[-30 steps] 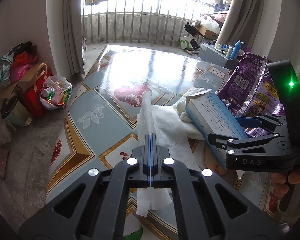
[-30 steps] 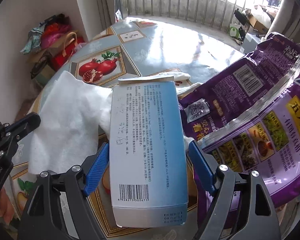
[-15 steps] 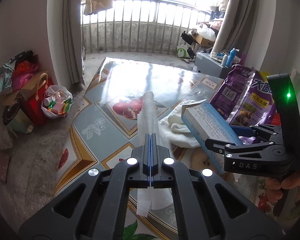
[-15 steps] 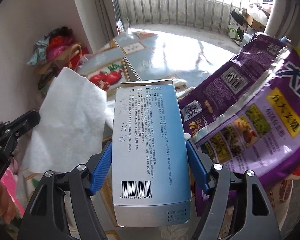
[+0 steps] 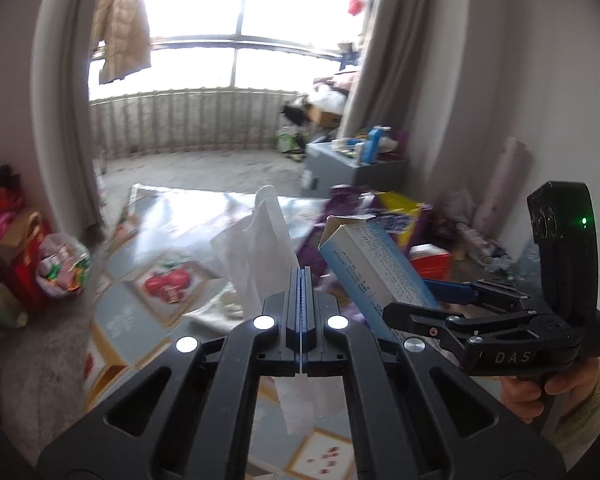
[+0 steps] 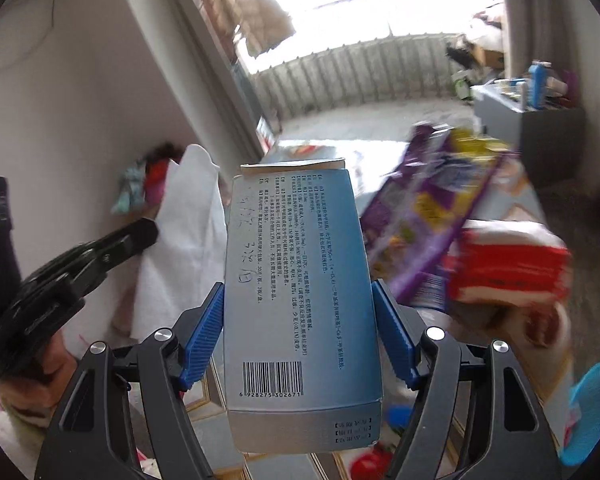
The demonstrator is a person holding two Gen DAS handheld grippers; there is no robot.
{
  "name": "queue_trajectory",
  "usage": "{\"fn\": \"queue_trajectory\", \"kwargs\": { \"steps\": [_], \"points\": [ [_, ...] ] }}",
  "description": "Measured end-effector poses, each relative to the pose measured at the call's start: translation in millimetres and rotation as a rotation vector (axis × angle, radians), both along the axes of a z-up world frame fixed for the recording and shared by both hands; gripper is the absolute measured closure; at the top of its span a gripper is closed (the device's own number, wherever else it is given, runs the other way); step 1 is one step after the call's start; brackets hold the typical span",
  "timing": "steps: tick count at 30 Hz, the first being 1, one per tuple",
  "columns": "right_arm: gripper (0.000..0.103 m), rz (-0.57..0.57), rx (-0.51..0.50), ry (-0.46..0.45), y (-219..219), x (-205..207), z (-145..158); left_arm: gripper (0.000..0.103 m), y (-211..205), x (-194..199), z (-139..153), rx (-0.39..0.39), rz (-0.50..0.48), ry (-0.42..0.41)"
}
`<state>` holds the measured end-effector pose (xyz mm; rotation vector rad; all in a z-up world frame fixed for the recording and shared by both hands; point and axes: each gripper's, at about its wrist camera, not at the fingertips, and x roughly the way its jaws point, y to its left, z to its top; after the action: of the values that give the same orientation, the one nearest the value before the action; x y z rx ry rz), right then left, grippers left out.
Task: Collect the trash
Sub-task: 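Carry tissue and box over the wastebasket and open both tools to drop them, then swing both tools back toward the table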
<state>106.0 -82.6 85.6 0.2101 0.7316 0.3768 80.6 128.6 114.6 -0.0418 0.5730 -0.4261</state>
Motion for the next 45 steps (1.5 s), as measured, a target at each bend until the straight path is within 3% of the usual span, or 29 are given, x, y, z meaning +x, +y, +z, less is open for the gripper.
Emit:
{"fn": "queue_trajectory", "kwargs": {
  "steps": [5,13,18,22,28,35,36,38,39,45],
  "points": [
    [0.033,-0.170,0.050,-0.045,-72.6,-49.4,12.4,0.103,-68.6,-5.1,16.5,-0.031,-0.192,0.004],
    [0.033,-0.609,0.121,-0.055,-218.1,-129.8,-5.2,0.103,-232.0,1.5,20.3,-0.062,-0.577,0.120],
    [0.033,-0.889,0.182,-0.015,-307.3,-173.8,-42.2,0.103,-352.6,1.2,-2.7,0.018,-0.755,0.213],
    [0.033,-1.049,0.261,0.065,-366.9,-192.9,-87.2,0.103,-442.1,2.2,-47.2,0.117,-0.856,0.313],
    [0.033,-1.192,0.388,0.180,-435.9,-193.8,-161.1,0.103,-542.1,1.1,-121.1,0.233,-0.918,0.420],
    [0.033,-1.251,0.494,0.280,-496.7,-180.5,-242.4,0.103,-616.0,14.0,-191.3,0.331,-0.933,0.465],
    [0.032,-1.243,0.508,0.295,-507.4,-176.4,-255.9,0.100,-622.5,19.1,-200.7,0.344,-0.935,0.470],
    [0.031,-1.240,0.522,0.342,-521.4,-167.0,-279.5,0.080,-637.3,26.9,-220.7,0.390,-0.902,0.481],
    [0.023,-1.251,0.526,0.371,-529.0,-161.6,-293.7,0.070,-642.3,31.5,-228.5,0.399,-0.878,0.481],
    [0.021,-1.330,0.580,0.442,-544.3,-163.2,-346.6,0.063,-637.1,50.8,-242.0,0.391,-0.784,0.492]
  ]
}}
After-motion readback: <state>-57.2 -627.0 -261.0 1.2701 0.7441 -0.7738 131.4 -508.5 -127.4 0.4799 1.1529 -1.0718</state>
